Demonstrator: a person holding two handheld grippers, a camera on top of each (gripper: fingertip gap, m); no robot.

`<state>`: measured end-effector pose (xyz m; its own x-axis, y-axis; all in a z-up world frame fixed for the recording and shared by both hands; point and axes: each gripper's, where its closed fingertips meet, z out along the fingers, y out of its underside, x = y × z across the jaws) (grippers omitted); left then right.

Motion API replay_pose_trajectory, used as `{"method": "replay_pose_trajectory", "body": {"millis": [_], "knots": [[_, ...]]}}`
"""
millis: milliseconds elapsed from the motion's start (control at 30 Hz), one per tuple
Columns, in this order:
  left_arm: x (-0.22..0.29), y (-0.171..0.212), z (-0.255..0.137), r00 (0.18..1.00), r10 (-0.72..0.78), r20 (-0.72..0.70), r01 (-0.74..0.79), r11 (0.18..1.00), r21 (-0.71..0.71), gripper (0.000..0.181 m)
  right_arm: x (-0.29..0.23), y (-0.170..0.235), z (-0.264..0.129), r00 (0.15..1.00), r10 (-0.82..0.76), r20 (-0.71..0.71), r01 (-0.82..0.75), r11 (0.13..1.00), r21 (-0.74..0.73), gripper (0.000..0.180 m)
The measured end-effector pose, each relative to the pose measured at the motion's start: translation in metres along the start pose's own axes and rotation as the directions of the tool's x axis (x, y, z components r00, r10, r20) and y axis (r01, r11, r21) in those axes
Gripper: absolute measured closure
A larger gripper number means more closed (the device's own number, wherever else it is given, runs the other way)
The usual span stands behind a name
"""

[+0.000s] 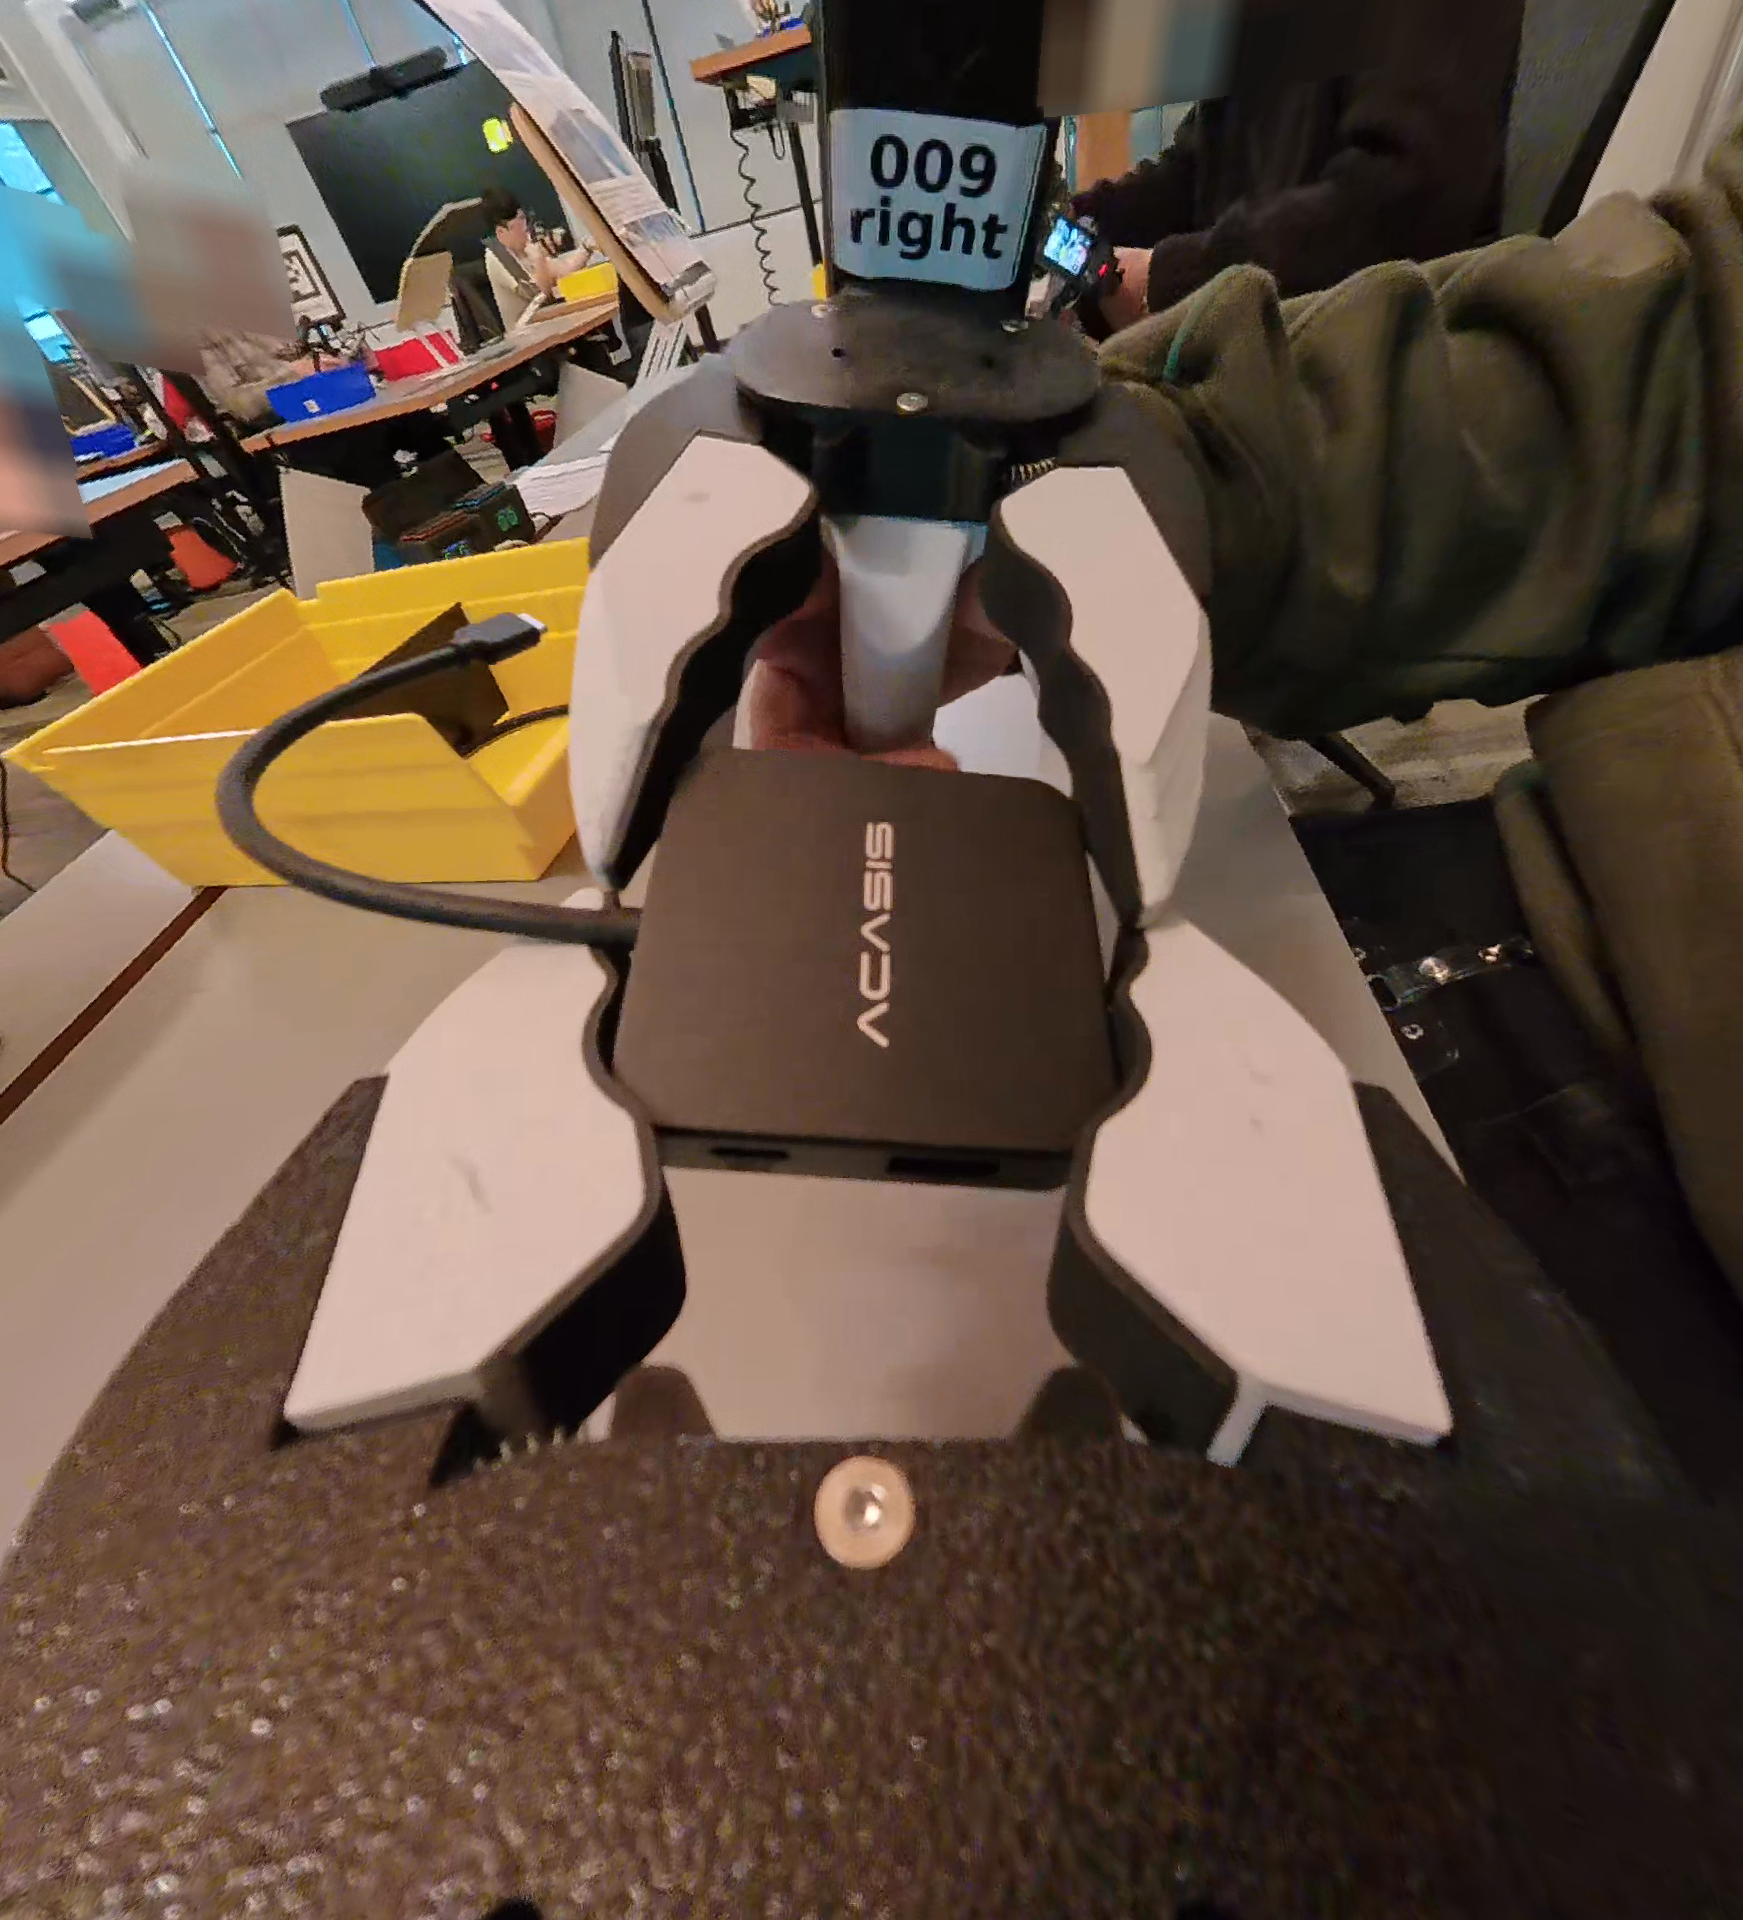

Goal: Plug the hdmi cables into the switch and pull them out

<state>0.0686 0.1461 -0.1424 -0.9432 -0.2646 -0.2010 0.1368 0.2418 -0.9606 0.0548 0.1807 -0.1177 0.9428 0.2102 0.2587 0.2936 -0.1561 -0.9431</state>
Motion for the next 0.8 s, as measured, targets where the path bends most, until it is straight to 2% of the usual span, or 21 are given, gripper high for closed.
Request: {"method": "replay_pose_trajectory", "body": {"millis": [167, 267, 367, 433, 500, 567, 600, 667, 800], "knots": [[-0.001, 0.003, 0.003, 1.000, -0.029, -0.001, 0.029, 1.000, -0.001, 0.093, 0.002, 0.005, -0.002, 0.999, 0.039, -0.003, -0.039, 0.999, -0.023, 0.110], [-0.008, 0.008, 0.004, 0.997, -0.060, 0.044, 0.061, 0.998, -0.012, 0.092, 0.006, 0.008, -0.006, 0.999, 0.004, -0.035, -0.006, 0.998, -0.063, 0.111], [-0.025, 0.009, -0.002, 0.986, -0.093, 0.134, 0.092, 0.996, 0.020, 0.087, 0.029, 0.011, -0.022, 0.989, -0.026, -0.146, 0.008, 0.993, -0.118, 0.111], [-0.034, 0.007, -0.008, 0.975, -0.133, 0.178, 0.123, 0.990, 0.066, 0.087, 0.063, 0.010, -0.046, 0.950, -0.046, -0.309, 0.001, 0.990, -0.144, 0.111], [-0.041, 0.014, -0.012, 0.965, -0.162, 0.207, 0.153, 0.986, 0.061, 0.090, 0.109, 0.015, -0.084, 0.863, -0.084, -0.498, -0.028, 0.977, -0.213, 0.111], [-0.048, 0.028, -0.013, 0.955, -0.165, 0.248, 0.170, 0.985, 0.003, 0.094, 0.167, 0.019, -0.137, 0.684, -0.147, -0.714, -0.067, 0.963, -0.262, 0.111], [-0.050, 0.036, -0.013, 0.953, -0.160, 0.258, 0.174, 0.984, -0.032, 0.094, 0.192, 0.023, -0.162, 0.604, -0.174, -0.778, -0.091, 0.954, -0.284, 0.110], [-0.050, 0.047, -0.011, 0.952, -0.145, 0.270, 0.174, 0.981, -0.085, 0.095, 0.241, 0.040, -0.210, 0.441, -0.161, -0.883, -0.206, 0.939, -0.274, 0.110], [-0.053, 0.059, -0.005, 0.947, -0.126, 0.296, 0.175, 0.974, -0.146, 0.095, 0.311, 0.092, -0.267, 0.288, -0.096, -0.953, -0.429, 0.876, -0.218, 0.110]]}}
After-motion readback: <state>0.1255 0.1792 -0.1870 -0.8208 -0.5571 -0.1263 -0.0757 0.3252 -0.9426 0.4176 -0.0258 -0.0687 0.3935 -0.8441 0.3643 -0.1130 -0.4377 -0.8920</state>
